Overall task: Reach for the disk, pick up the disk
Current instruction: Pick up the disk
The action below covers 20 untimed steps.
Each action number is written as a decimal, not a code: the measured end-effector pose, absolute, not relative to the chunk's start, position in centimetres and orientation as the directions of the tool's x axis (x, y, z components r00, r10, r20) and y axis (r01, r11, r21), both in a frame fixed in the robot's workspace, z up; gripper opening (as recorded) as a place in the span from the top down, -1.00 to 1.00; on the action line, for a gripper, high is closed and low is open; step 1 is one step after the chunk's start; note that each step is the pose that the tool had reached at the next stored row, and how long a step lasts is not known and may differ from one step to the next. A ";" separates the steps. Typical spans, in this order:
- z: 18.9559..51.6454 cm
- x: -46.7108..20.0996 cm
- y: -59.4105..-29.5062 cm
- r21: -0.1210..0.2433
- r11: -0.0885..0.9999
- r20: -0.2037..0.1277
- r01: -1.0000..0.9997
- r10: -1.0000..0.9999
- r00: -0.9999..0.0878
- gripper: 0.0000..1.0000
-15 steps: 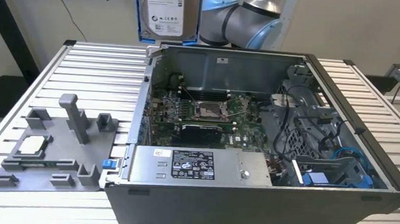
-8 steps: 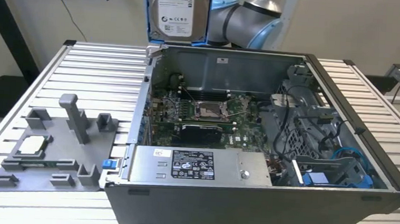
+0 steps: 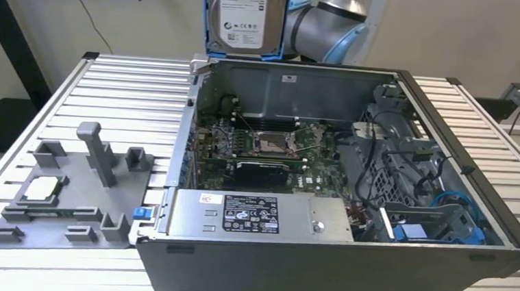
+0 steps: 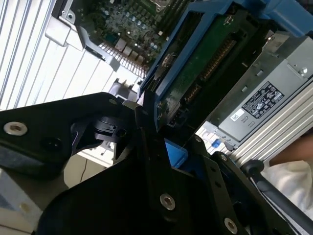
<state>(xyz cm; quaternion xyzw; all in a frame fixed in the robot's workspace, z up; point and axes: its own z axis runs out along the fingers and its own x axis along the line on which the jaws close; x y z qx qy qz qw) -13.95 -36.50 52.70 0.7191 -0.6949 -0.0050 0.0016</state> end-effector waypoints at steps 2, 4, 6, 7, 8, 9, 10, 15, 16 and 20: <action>52.7 -13.5 -36.5 0.009 -0.034 -0.005 -0.999 -0.999 0.034 1.00; 52.7 -13.0 -36.5 0.009 -0.034 -0.005 -0.999 -0.999 0.034 1.00; 52.7 -12.6 -36.5 0.009 -0.034 -0.005 -0.999 -0.999 0.034 1.00; 52.7 -12.3 -36.5 0.009 -0.034 -0.005 -0.999 -0.999 0.034 1.00; 52.7 -12.1 -36.5 0.009 -0.034 -0.005 -0.999 -0.999 0.034 1.00; 52.7 -11.9 -36.5 0.009 -0.034 -0.005 -0.999 -0.999 0.034 1.00; 52.7 -11.7 -36.5 0.009 -0.034 -0.005 -0.999 -0.999 0.034 1.00; 52.7 -10.5 -36.5 0.009 -0.034 -0.005 -0.999 -0.999 0.034 1.00; 52.7 -10.3 -36.5 0.009 -0.034 -0.005 -0.999 -0.999 0.034 1.00; 52.7 -9.4 -36.5 0.009 -0.034 -0.005 -0.999 -0.999 0.034 1.00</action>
